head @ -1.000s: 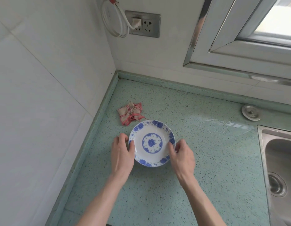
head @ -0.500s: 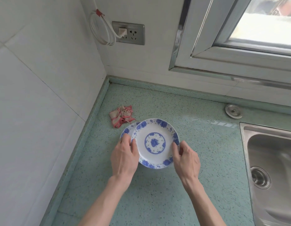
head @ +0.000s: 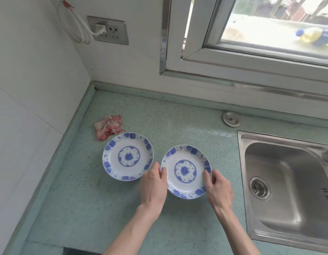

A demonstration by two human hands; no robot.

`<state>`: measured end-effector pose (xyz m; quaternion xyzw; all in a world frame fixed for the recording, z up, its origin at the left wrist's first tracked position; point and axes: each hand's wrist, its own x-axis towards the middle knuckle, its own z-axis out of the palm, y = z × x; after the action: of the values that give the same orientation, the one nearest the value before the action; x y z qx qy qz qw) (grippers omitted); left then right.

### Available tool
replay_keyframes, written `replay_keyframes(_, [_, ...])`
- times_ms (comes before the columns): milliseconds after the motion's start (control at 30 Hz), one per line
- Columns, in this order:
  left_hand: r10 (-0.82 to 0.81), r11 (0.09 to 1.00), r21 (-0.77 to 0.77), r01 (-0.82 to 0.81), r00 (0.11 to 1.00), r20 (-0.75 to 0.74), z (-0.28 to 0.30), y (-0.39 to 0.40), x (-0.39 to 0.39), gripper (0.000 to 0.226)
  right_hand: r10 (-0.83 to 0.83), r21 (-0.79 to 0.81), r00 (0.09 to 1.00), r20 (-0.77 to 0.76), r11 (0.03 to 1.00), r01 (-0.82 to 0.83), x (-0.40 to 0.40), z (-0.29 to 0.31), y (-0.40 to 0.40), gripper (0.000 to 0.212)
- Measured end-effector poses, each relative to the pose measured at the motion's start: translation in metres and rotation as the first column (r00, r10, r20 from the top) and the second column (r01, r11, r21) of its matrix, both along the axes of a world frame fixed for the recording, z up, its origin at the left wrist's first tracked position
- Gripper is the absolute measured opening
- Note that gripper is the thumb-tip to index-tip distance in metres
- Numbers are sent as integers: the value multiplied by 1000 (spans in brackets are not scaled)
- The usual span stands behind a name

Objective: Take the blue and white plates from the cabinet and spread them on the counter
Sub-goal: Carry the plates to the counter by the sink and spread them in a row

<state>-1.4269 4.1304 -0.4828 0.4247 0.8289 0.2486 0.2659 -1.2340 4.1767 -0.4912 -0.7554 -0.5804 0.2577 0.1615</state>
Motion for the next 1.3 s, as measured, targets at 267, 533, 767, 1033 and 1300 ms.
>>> replay_keyframes(267, [21,997,-71,-21,1000,-2,-12,8,26,30,-12,-54,996,87,998,17,19,-15,13,47])
replay_keyframes(533, [105,994,-38,-104,994,12,-19,8,20,17,-3,1,995,104,1000,3,-3,-24,23,44])
replay_keyframes(767, [235,966,83,-247,963,129,-28,-1,15,13,35,-17,991,127,999,-33,-14,-30,26,44])
replay_keyframes(1033, [270,960,65,-273,962,46,-32,-5,10,10,60,-13,986,157,998,-59,-21,-34,22,42])
replay_keyframes(1300, [47,998,-27,-52,988,-149,-16,-6,-6,24,86,-73,993,84,994,-80,-18,-30,25,48])
